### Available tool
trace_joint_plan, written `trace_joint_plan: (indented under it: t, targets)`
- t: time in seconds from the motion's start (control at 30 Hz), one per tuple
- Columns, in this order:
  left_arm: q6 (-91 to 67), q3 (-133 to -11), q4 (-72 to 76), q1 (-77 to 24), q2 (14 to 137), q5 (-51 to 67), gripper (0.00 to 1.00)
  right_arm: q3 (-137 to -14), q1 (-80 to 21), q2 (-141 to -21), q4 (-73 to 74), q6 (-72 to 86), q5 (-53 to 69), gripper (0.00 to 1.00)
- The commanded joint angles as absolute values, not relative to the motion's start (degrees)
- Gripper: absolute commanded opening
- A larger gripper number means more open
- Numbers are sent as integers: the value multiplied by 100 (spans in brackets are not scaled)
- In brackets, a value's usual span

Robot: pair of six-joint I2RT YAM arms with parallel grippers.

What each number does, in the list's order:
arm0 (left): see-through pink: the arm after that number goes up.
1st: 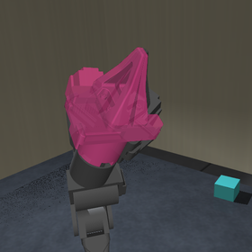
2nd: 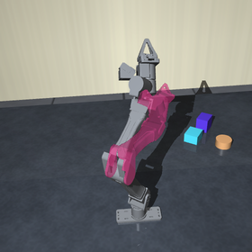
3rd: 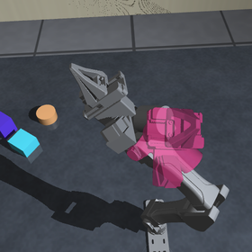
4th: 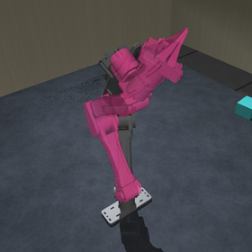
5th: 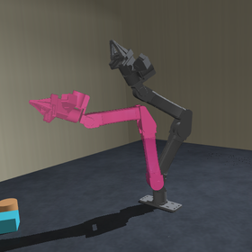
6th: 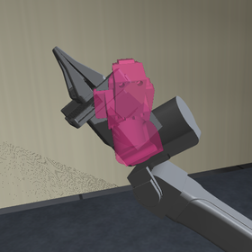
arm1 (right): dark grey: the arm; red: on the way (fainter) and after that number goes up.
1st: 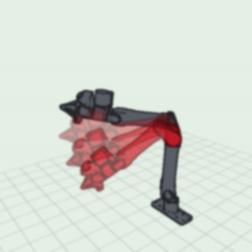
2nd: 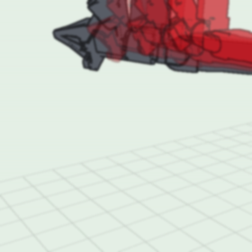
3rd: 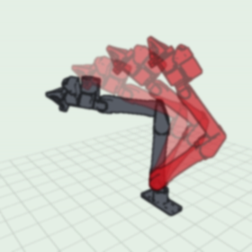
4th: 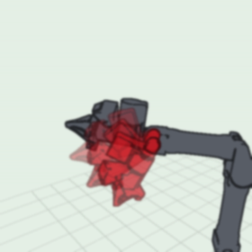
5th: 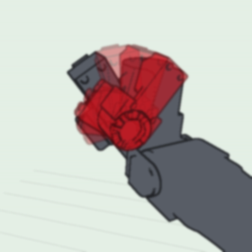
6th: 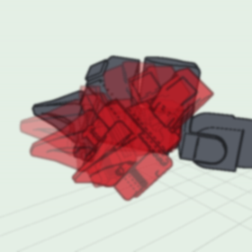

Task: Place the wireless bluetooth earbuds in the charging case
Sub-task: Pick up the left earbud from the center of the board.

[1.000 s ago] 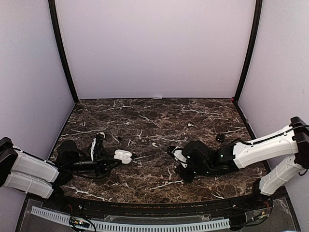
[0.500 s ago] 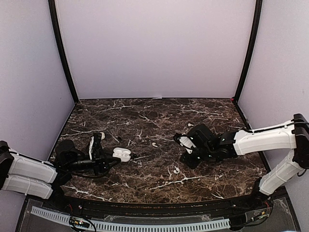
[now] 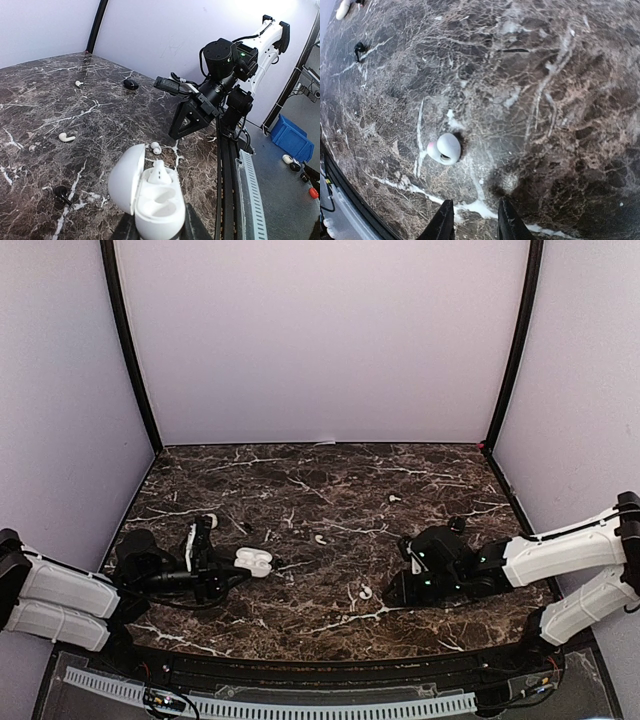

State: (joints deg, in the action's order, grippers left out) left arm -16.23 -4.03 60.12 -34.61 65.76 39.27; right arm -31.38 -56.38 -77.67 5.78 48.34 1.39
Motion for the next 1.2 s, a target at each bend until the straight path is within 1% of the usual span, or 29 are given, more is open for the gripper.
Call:
trace_joint_plan:
  t: [0.0, 0.27, 0.57, 0.8, 0.9, 1.17]
  targets:
    - [-1505, -342, 6402, -3428, 6679, 4208, 0, -2809, -5676, -7448, -333, 5913, -19, 28]
    - [-1031, -219, 7133, -3428, 6917, 5056, 0, -2890, -5716, -7724, -441, 5985, 132, 26]
    - [-1014, -282, 7549, -3428, 7232, 5360, 0, -2866, -5817, -8027, -720, 6034, 274, 25]
    - [-970, -405, 8001, -3432, 7684, 5827, 0, -2891, -5818, -8337, -935, 5968, 392, 24]
    - [-1047, -439, 8466, -3483, 8023, 6115, 0, -2897, -5818, -8465, -1030, 5981, 442, 24]
    - [-1412, -339, 10381, -3629, 9117, 6723, 0, -3061, -5810, -8794, -1105, 5934, 435, 21]
